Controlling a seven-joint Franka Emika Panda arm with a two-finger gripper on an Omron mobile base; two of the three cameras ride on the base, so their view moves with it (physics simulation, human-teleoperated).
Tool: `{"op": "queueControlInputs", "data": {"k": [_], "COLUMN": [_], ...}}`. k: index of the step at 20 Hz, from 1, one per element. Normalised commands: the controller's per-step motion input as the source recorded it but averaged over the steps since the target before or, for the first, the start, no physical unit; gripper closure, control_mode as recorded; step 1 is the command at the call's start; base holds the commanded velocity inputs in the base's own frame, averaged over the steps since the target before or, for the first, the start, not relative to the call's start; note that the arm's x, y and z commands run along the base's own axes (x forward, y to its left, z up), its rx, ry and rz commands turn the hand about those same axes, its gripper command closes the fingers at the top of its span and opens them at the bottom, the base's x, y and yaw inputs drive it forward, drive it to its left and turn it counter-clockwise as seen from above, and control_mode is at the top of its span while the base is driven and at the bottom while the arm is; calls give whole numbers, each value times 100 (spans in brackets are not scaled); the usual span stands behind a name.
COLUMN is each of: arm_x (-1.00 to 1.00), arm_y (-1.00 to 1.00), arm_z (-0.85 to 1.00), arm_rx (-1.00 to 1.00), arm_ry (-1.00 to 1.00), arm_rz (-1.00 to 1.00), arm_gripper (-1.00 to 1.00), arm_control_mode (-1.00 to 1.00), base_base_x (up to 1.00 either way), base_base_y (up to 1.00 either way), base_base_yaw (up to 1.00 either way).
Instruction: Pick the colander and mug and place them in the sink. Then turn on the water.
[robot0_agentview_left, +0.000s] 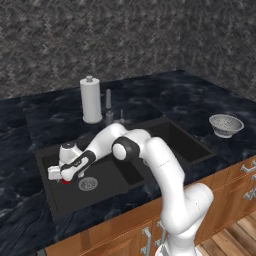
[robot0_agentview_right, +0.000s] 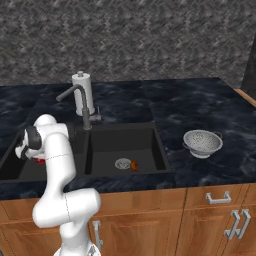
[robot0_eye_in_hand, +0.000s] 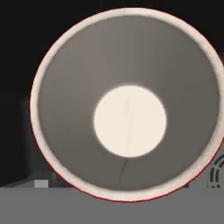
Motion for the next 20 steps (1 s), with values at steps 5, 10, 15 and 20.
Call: {"op": "queueControlInputs", "data": {"k": [5,10,15,20], "arm_x": [0,0,0,0], "arm_y": [4,-3,-10,-11], "arm_z": [35,14,-10,12], "arm_rx": [-13,-12,-8,-4], "arm_ry": [-10,-5,0,0], "arm_rz": [3,2,2,0], "arm_gripper": [-100,-100,-100,-100], "arm_control_mode": [-100,-100,-100,-100], "base_base_x": [0,0,0,0], "base_base_y": [0,0,0,0], "base_base_yaw": [0,0,0,0]}}
